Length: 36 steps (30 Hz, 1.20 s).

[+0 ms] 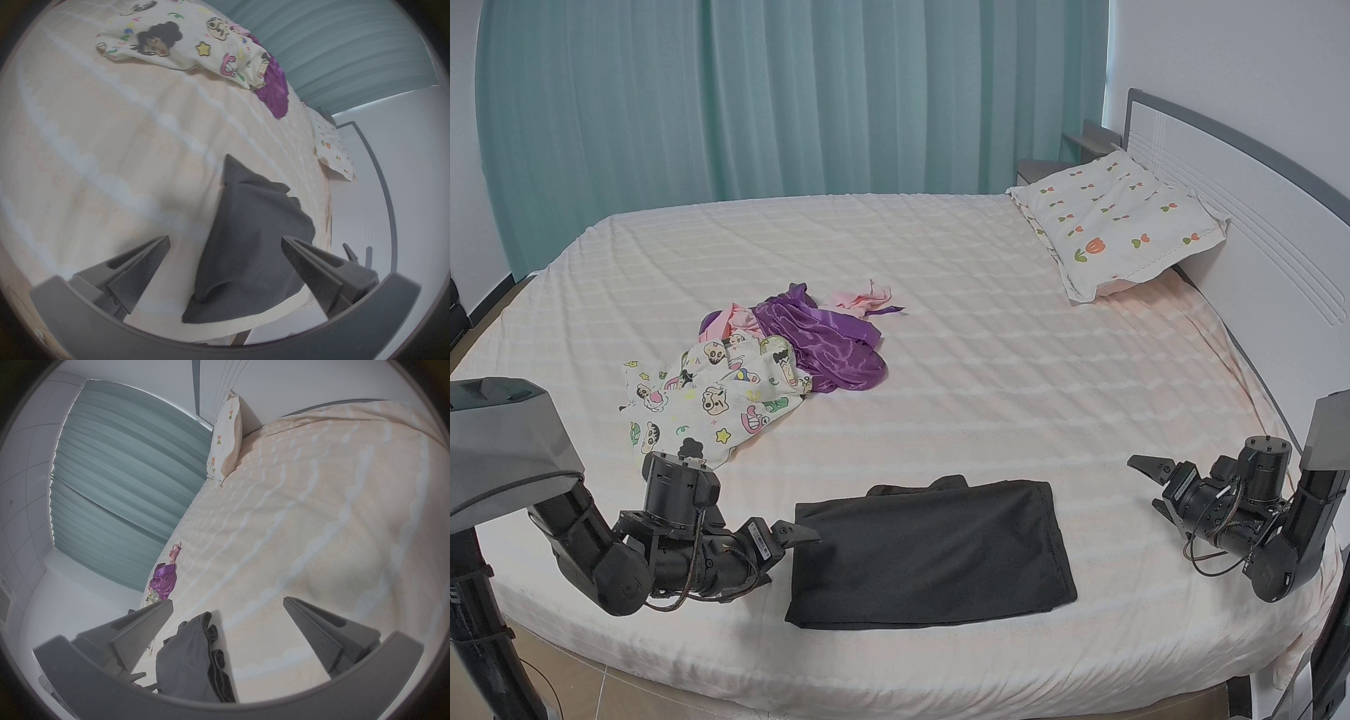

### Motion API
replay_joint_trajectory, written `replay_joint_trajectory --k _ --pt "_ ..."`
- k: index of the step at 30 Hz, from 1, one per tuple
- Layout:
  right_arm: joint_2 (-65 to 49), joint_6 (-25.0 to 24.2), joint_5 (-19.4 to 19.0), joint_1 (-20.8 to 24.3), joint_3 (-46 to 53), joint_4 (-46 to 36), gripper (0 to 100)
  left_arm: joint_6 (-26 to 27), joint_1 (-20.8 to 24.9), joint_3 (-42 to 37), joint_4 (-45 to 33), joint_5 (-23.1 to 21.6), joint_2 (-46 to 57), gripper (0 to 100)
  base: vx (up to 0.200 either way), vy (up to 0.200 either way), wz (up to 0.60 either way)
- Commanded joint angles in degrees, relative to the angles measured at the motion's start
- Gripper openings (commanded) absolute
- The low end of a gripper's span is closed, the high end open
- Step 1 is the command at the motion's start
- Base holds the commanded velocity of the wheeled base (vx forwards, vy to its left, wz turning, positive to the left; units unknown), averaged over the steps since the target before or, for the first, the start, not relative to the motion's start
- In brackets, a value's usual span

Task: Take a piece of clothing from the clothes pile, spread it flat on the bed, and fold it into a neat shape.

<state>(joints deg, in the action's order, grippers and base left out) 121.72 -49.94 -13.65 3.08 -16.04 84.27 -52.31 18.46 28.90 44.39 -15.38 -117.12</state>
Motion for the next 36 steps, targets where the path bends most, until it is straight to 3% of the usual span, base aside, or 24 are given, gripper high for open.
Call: replay_joint_trajectory --k 1,6,15,28,29,36 --pt "0.5 0.0 -0.2 0.2 0.8 0.1 100 -0.1 0.4 0.8 2.5 -0.3 -3.0 100 0.000 0.000 0.00" --pt "1.5 0.0 -0.1 0.4 1.7 1.6 100 -0.2 1.5 1.1 8.8 -0.3 -5.0 100 0.000 0.000 0.00" --pt "3.0 0.0 0.0 0.4 2.2 3.6 100 -0.2 3.3 3.4 9.1 -2.5 -4.9 100 0.000 0.000 0.00" --pt "4.0 -0.2 0.0 0.4 2.4 5.2 100 -0.2 3.8 5.1 9.1 -2.5 -8.4 100 0.000 0.000 0.00" --pt "4.0 -0.2 0.0 0.4 2.4 5.2 100 -0.2 3.8 5.1 9.1 -2.6 -8.3 0 0.000 0.000 0.00" --pt "4.3 -0.1 0.0 0.4 2.4 5.2 100 -0.3 3.6 4.5 9.0 -2.5 -8.0 0 0.000 0.000 0.00"
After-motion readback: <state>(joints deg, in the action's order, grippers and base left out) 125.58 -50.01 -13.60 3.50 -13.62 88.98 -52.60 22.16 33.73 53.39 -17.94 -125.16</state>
